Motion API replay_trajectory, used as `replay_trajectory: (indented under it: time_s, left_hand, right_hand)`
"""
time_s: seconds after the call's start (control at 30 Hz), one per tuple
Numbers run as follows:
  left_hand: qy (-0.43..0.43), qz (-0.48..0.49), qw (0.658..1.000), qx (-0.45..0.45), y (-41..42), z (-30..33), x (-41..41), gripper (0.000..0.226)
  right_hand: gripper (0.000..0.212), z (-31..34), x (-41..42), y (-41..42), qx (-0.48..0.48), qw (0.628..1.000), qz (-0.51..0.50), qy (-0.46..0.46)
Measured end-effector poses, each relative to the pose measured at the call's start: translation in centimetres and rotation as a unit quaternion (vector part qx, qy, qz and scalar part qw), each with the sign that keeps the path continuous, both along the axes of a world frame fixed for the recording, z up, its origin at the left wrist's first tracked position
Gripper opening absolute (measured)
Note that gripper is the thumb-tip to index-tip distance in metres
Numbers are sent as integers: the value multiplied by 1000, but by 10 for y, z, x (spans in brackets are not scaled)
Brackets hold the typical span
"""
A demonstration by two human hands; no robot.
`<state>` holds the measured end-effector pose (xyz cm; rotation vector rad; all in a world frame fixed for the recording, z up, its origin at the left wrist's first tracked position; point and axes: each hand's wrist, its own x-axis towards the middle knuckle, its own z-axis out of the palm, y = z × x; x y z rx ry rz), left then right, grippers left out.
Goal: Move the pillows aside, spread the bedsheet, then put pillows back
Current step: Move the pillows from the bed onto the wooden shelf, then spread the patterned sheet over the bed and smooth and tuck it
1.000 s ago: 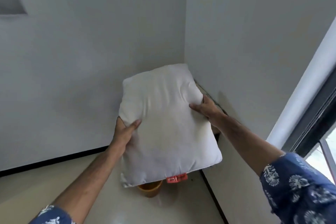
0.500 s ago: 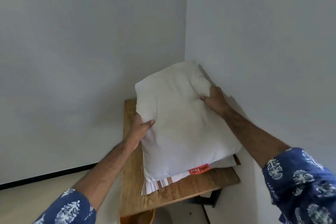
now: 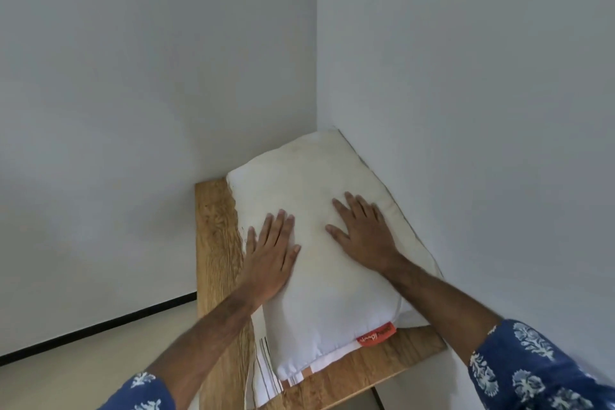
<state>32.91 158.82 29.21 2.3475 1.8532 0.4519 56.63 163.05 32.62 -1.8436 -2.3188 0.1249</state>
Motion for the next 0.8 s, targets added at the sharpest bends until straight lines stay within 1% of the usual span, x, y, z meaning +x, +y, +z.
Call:
replay_trajectory:
  time_s: [0.03, 0.1, 0.23, 0.33, 0.43, 0.57, 0.63, 0.7, 0.8]
  left_hand:
    - [15, -11, 1000, -2, 3, -3, -2, 75]
    - [19, -15, 1000, -3, 5, -8, -5, 77]
    - [11, -4, 1000, 1, 1, -10, -5, 74]
    - [1, 28, 1000, 3, -12, -6, -7, 75]
    - [-16, 75, 997, -6, -42, -3, -17, 75]
    - [48, 151, 987, -36, -111, -13, -48, 76]
    - [59, 197, 977, -53, -151, -17, -69, 73]
    - [50, 255, 963, -66, -199, -17, -94, 73]
    - [48, 347, 934, -68, -277, -14, -128, 76]
  right_hand:
    - [87, -2, 0, 0, 7, 1000, 0, -2]
    - [83, -6, -1, 2, 14, 1000, 0, 1]
    - [86, -3, -2, 1, 22, 1000, 9, -5]
    - [87, 9, -13, -3, 29, 999, 36, -3]
    - [85, 15, -46, -15, 30, 991, 130, -11]
    - [85, 9, -112, -49, 3, 965, 261, -7]
    - [82, 8, -144, -69, -13, 952, 307, 6]
    - [76, 6, -181, -95, -16, 931, 366, -3]
    - [82, 5, -236, -146, -20, 890, 455, -34]
